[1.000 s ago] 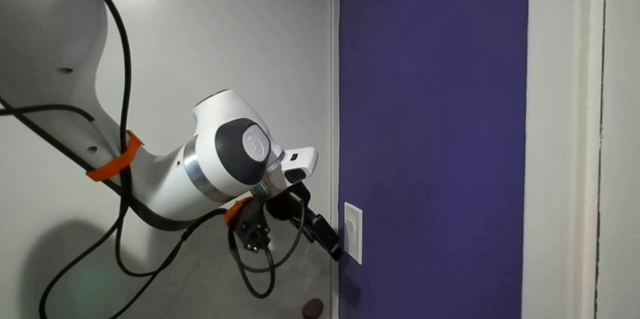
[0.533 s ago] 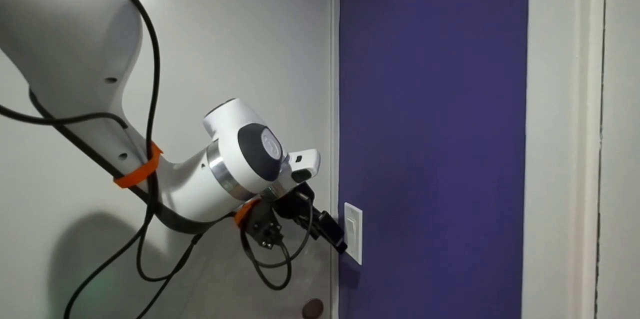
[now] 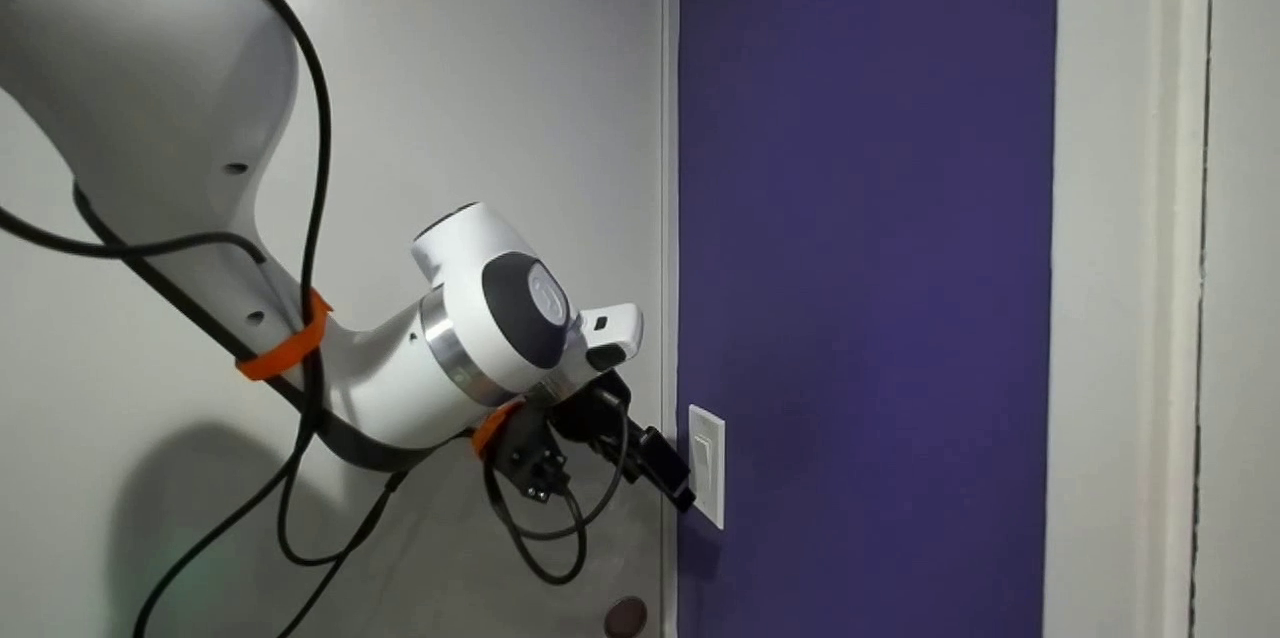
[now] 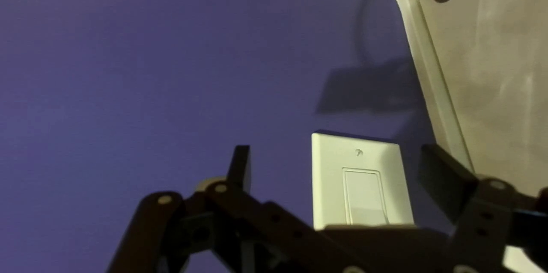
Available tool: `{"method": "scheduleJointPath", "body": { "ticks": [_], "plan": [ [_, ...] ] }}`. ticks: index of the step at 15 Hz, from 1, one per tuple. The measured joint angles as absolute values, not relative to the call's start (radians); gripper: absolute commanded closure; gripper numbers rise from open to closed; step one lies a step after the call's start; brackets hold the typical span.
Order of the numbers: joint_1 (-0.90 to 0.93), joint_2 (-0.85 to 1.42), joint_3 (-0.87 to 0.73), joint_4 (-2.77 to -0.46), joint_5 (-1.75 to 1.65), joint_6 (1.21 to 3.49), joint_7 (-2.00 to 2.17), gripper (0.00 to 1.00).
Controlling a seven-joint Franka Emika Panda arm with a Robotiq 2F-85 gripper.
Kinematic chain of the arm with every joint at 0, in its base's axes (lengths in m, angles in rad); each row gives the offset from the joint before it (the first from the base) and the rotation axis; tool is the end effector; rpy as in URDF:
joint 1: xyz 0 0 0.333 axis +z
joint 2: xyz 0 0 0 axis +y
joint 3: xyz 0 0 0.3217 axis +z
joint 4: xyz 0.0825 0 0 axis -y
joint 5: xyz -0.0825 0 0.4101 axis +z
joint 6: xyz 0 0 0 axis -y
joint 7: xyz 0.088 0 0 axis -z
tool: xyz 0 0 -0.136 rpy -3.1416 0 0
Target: Switch on the left lights switch on the wall in order to turn on the closet light
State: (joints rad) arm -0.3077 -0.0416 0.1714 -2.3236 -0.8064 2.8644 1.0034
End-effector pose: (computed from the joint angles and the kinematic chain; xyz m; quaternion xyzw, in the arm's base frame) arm 0.5718 -0.0436 0.3758 0.9202 -0.1958 0.3283 0.0841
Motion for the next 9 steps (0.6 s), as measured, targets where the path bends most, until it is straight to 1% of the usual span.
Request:
{"method": "scheduleJointPath", "body": {
  "ticks": [5,6,7,8,9],
  "plan": [
    [-0.308,-0.003,0.171,-2.293,-0.835,2.9,1.004,0.01],
    [-0.308,0.003,0.17,-2.281,-0.851,2.905,1.005,0.17],
    [-0.308,0.01,0.169,-2.268,-0.865,2.909,1.007,0.26],
    [-0.309,0.018,0.167,-2.256,-0.88,2.912,1.009,0.28],
    [-0.309,0.026,0.165,-2.244,-0.892,2.916,1.012,0.36]
  ]
}}
